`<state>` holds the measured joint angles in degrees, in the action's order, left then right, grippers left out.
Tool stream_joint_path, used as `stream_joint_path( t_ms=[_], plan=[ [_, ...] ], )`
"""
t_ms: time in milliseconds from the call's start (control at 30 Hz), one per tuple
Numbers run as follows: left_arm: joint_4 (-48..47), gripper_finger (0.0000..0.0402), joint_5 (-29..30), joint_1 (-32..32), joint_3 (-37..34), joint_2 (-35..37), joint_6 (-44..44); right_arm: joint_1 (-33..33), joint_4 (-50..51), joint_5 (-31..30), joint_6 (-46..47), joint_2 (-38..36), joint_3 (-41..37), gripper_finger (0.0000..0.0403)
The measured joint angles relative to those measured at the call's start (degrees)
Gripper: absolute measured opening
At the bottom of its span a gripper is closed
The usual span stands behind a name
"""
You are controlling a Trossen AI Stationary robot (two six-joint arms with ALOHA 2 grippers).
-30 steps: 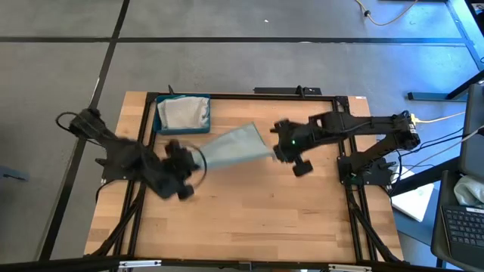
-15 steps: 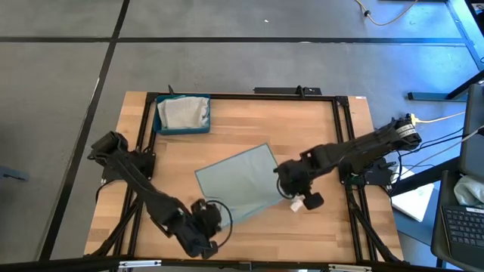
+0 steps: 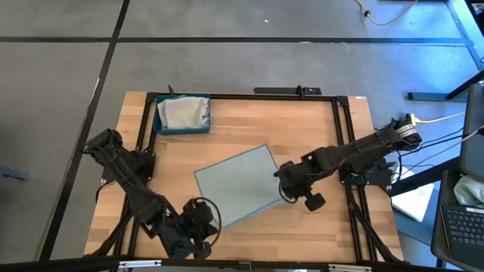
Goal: Fold microfiber towels
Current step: Fold the light blue towel
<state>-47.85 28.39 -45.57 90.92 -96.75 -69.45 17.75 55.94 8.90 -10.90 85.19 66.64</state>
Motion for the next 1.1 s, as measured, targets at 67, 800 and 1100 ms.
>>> stream_joint_path(
  t_ms=[67, 800, 1100],
  plan=[
    [1.8, 0.0, 0.1, -0.6, -0.6, -1.0, -2.4, 0.3, -1.9, 2.8, -1.5, 0.1, -0.6, 0.0007],
    [-30.3, 0.0, -0.4, -2.8, -0.9, -15.5, -25.3, -12.5, -21.5, -7.8, -17.9, 5.1, -5.9, 0.0007],
    [-42.0, 0.0, 1.7, -0.9, -2.0, -15.4, -25.0, -15.8, -25.2, -8.4, -22.3, 12.7, -5.9, 0.0007]
  ],
)
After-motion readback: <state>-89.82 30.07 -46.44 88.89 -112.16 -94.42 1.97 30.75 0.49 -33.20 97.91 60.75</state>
